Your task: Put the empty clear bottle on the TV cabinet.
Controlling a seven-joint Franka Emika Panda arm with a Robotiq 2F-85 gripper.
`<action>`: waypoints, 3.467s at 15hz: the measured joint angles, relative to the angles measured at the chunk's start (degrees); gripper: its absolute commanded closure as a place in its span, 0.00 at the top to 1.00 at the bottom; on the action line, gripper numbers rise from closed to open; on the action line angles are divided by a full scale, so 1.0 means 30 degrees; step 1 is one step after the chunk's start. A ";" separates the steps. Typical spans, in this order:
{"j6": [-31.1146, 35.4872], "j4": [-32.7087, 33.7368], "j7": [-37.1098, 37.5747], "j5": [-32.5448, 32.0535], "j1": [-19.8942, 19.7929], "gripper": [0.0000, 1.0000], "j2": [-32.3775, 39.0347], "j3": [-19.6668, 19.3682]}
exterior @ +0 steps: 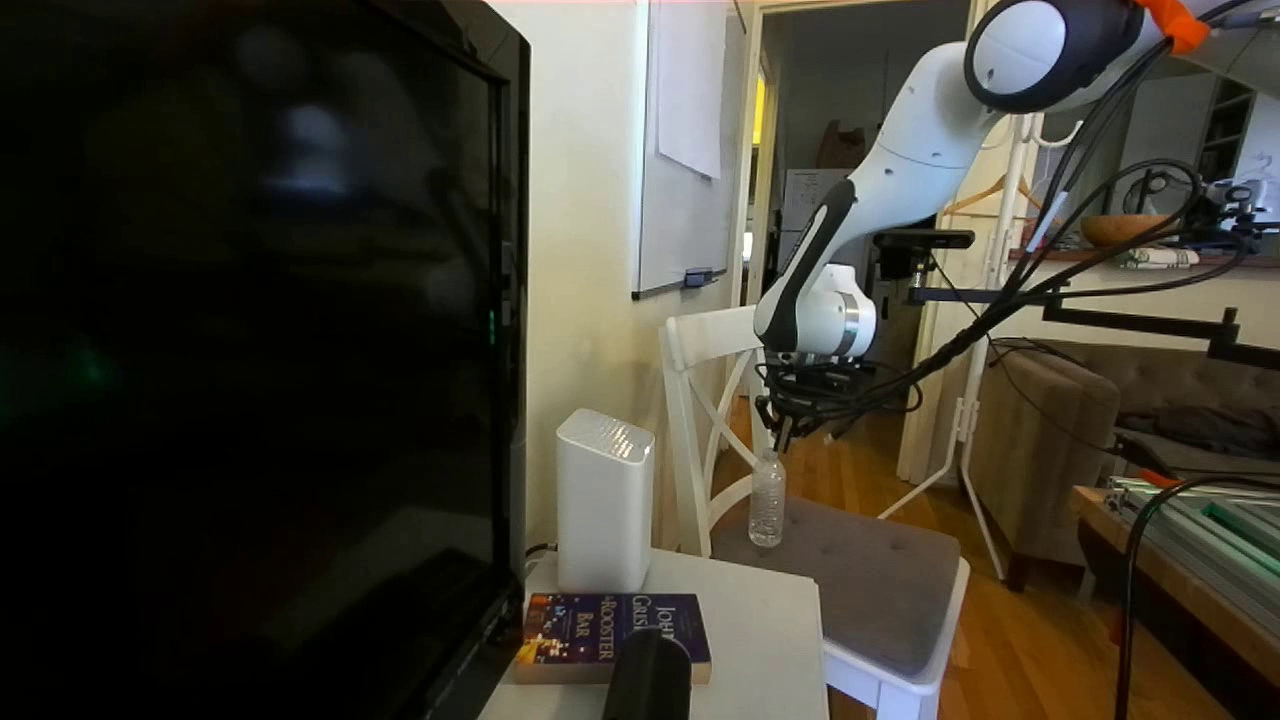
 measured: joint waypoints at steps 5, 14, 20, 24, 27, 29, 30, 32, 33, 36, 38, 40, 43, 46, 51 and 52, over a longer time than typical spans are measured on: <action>-0.0001 -0.0001 -0.0031 -0.0002 -0.0001 0.81 0.0024 0.0014; -0.0001 -0.0001 -0.0209 -0.0002 -0.0081 1.00 -0.0003 0.0176; -0.0001 0.0001 -0.0210 -0.0003 -0.0081 1.00 0.0044 0.0202; -0.0001 0.0046 -0.0204 -0.0003 -0.0081 0.91 0.0161 0.0201; -0.0001 0.0184 -0.0197 -0.0003 -0.0082 0.73 0.0296 0.0200; -0.0001 0.0353 -0.0184 -0.0003 -0.0082 0.63 0.0427 0.0193; -0.0001 0.0446 -0.0184 -0.0003 -0.0082 0.56 0.0503 0.0183; -0.0002 0.0596 -0.0182 -0.0003 -0.0084 0.50 0.0640 0.0146; -0.0007 0.0665 -0.0182 -0.0004 -0.0084 0.45 0.0701 0.0126; -0.0014 0.0839 -0.0176 -0.0027 -0.0087 0.16 0.0880 0.0097; -0.0015 0.0901 -0.0176 -0.0037 -0.0087 0.07 0.0956 0.0095; -0.0015 0.0913 -0.0177 -0.0047 -0.0088 0.08 0.0960 0.0094; -0.0015 0.0907 -0.0219 -0.0060 -0.0088 0.08 0.0925 0.0091; -0.0006 0.0262 -0.1471 -0.0110 -0.0128 0.08 0.0057 0.0235; 0.0015 -0.2874 -0.5466 -0.0747 -0.0113 0.08 -0.3945 0.1294; 0.0016 -0.3735 -0.6142 -0.0982 -0.0059 0.08 -0.4919 0.1628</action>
